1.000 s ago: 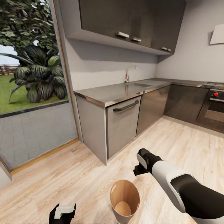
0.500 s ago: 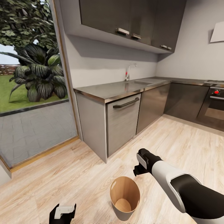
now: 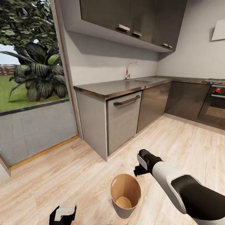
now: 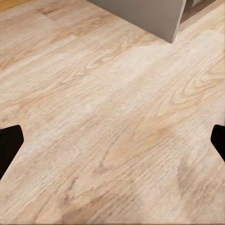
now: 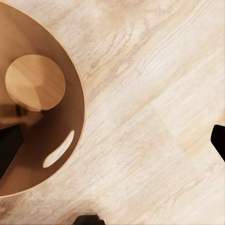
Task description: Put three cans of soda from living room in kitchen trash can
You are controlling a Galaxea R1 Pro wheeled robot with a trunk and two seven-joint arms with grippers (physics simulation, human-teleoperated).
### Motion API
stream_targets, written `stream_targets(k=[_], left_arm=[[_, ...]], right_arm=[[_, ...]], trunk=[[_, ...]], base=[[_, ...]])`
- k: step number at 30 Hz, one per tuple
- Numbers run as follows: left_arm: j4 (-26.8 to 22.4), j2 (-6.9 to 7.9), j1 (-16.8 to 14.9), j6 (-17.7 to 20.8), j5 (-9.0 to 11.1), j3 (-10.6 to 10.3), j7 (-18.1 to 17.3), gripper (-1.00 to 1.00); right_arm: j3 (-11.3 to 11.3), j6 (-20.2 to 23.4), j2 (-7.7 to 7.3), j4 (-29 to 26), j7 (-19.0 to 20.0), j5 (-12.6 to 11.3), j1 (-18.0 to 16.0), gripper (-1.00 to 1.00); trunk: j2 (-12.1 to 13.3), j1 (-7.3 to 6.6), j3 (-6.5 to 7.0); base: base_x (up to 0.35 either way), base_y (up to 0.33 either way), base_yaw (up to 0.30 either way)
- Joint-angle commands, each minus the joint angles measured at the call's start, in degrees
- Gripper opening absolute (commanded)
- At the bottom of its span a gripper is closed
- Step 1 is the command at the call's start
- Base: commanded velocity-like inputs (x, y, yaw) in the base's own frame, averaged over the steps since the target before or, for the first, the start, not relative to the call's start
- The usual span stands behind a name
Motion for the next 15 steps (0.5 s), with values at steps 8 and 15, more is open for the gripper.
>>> stream_targets(k=[8,15], left_arm=[[0.70,0.00,0.00,0.00,0.05,0.00,0.00,1.00],[0.85,0.00,0.00,-0.01,0.07,0.00,0.00,1.00]], right_arm=[[0.16,-0.09,0.05,0.00,0.00,-0.01,0.00,1.00],[0.25,-0.11,0.03,-0.01,0.00,0.03,0.00,1.00]], trunk=[[-2.84,1.57,-1.48],[-2.93,1.75,-3.03]], base=[[0.000,0.000,0.000],[0.000,0.000,0.000]])
